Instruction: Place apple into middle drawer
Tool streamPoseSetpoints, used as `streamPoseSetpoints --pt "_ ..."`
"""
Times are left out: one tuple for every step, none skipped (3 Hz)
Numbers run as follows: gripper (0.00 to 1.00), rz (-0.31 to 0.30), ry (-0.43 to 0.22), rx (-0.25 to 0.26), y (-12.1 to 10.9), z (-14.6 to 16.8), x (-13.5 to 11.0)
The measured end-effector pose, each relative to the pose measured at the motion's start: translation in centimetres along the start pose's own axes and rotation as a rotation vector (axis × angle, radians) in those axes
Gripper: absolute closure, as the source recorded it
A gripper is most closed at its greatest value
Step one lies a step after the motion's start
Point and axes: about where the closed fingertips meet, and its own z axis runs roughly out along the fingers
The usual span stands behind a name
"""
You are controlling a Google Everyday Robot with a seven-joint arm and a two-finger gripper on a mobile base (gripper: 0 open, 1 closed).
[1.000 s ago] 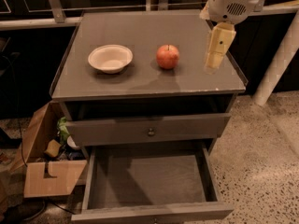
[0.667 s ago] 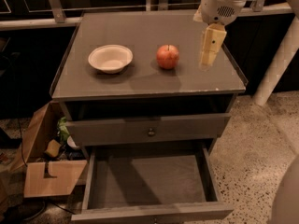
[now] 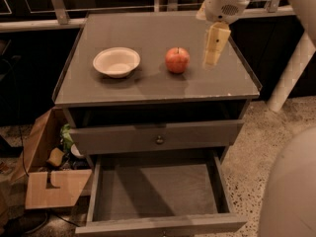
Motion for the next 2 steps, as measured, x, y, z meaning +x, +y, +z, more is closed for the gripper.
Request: streamPoseSetpoints --pt "0.0 -0.053 -0.027 -0.013 -2.5 1.6 -1.7" --pt "0.0 -0.102 -0.083 -0.025 -5.8 4.3 -4.5"
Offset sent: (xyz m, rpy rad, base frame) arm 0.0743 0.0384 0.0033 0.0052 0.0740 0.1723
